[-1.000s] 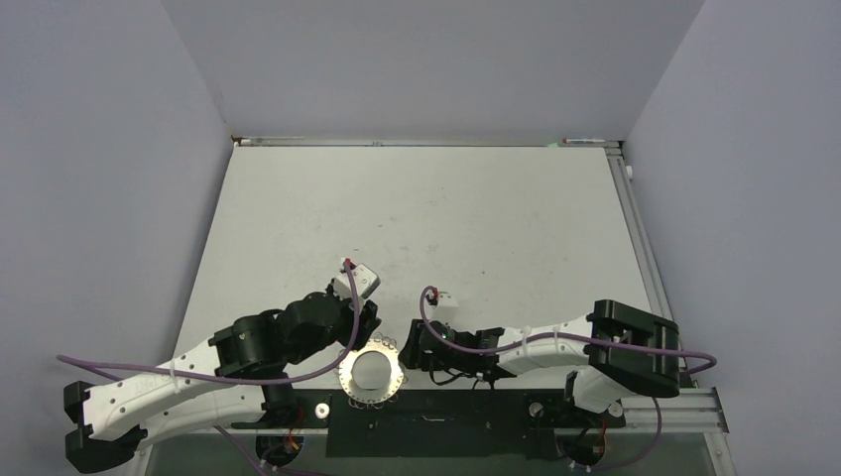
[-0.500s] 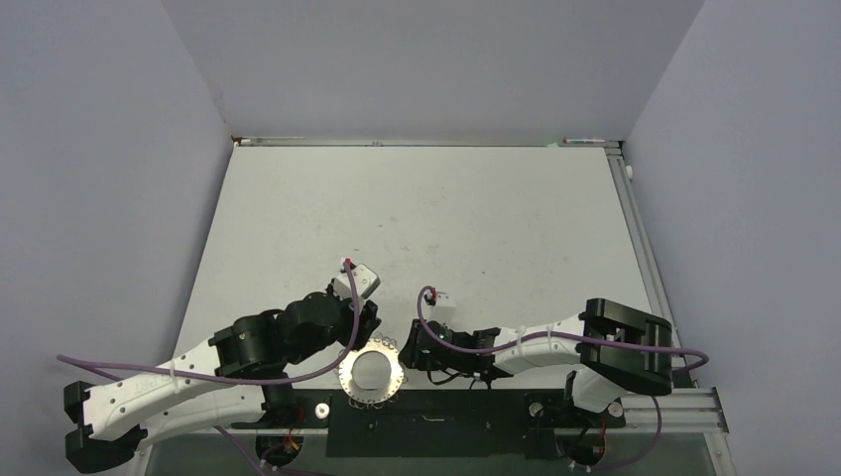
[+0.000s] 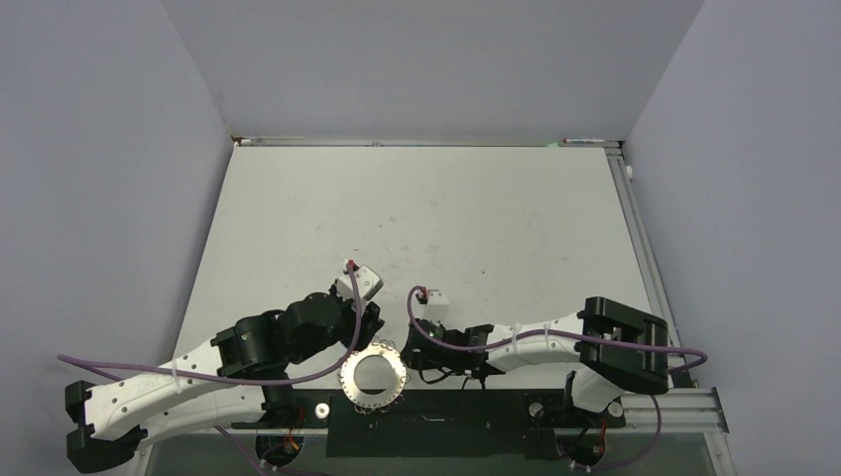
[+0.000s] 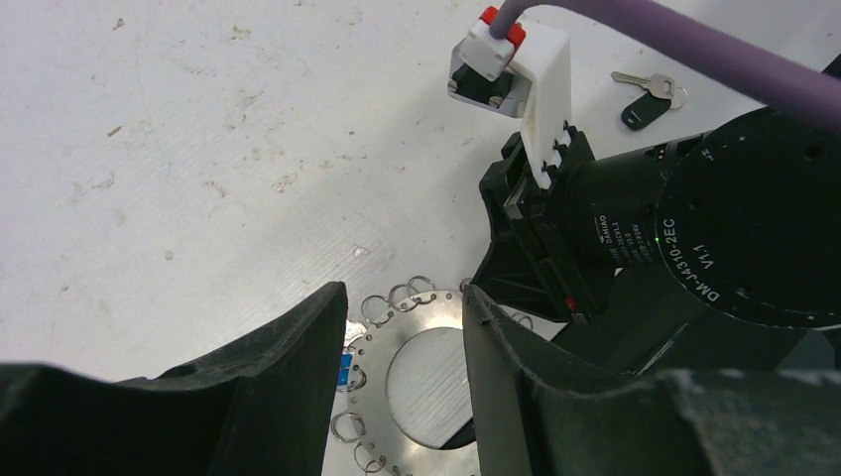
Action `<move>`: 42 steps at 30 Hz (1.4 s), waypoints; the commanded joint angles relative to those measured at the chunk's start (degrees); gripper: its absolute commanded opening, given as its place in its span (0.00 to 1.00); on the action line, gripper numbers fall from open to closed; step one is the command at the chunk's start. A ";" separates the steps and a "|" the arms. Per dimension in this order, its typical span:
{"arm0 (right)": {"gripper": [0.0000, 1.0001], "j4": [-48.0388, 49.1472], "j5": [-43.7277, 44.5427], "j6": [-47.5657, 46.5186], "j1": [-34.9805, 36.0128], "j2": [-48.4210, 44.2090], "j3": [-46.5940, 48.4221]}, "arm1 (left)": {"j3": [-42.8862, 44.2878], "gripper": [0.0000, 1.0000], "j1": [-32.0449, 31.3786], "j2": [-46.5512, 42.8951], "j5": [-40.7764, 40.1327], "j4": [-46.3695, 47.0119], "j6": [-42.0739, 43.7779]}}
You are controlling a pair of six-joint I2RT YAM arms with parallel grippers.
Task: Put the keys on the keyring
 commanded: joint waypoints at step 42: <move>0.05 -53.43 2.89 -19.59 0.60 -31.40 33.77 | -15.51 0.63 -18.93 3.18 7.18 57.33 40.40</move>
